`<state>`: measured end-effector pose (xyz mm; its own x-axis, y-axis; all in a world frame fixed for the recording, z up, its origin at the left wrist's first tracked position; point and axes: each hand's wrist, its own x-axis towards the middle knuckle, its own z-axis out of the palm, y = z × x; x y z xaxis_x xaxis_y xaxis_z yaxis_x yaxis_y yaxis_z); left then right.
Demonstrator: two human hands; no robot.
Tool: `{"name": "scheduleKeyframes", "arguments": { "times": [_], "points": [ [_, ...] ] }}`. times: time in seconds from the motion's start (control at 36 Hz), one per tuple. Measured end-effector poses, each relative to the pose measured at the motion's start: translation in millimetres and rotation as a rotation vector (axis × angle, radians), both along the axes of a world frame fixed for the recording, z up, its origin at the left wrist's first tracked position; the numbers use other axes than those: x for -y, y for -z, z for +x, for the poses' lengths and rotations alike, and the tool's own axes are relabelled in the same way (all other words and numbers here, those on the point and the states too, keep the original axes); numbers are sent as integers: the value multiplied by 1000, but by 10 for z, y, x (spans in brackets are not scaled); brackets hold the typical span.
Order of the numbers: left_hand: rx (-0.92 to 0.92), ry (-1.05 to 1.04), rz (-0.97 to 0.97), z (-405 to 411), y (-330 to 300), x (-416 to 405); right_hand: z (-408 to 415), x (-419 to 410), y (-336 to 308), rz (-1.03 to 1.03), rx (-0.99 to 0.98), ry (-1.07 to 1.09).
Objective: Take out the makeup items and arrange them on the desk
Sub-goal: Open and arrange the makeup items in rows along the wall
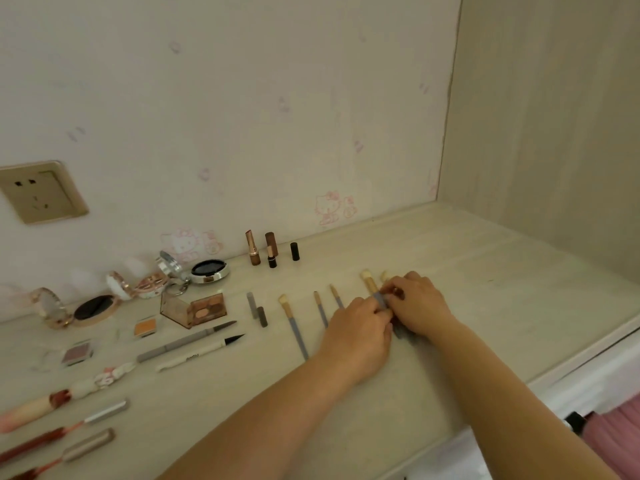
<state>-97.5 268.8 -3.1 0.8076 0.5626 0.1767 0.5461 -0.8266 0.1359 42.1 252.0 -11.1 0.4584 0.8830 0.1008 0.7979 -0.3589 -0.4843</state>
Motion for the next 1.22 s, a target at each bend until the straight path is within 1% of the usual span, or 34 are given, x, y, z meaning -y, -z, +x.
{"name": "scheduleKeyframes", "arguments": {
  "times": [0.06, 0.11, 0.25, 0.36, 0.53, 0.75, 1.14, 1.19, 1.22],
  "points": [
    [11, 1, 39, -18, 19, 1, 33, 26, -13, -21, -21, -65],
    [18, -24, 64, -20, 52, 8, 47, 63, 3, 0, -35, -97],
    [30, -94, -32, 10, 113, 70, 30, 98, 61, 83, -24, -86],
    [35, -127, -87, -16, 137, 65, 23, 77, 45, 61, -44, -68],
    [54, -141, -120, -35, 141, 82, 43, 57, 67, 73, -52, -60],
    [62, -144, -123, -40, 150, 83, 51, 57, 83, 62, -6, -75],
    [65, -153, -75, -38, 176, 75, 57, 30, 93, 43, 1, -80],
    [76, -156, -66, -34, 181, 89, 75, 28, 94, 56, -8, -83],
    [84, -156, -60, -43, 168, 86, 67, 35, 81, 76, -69, -92]
  ]
}}
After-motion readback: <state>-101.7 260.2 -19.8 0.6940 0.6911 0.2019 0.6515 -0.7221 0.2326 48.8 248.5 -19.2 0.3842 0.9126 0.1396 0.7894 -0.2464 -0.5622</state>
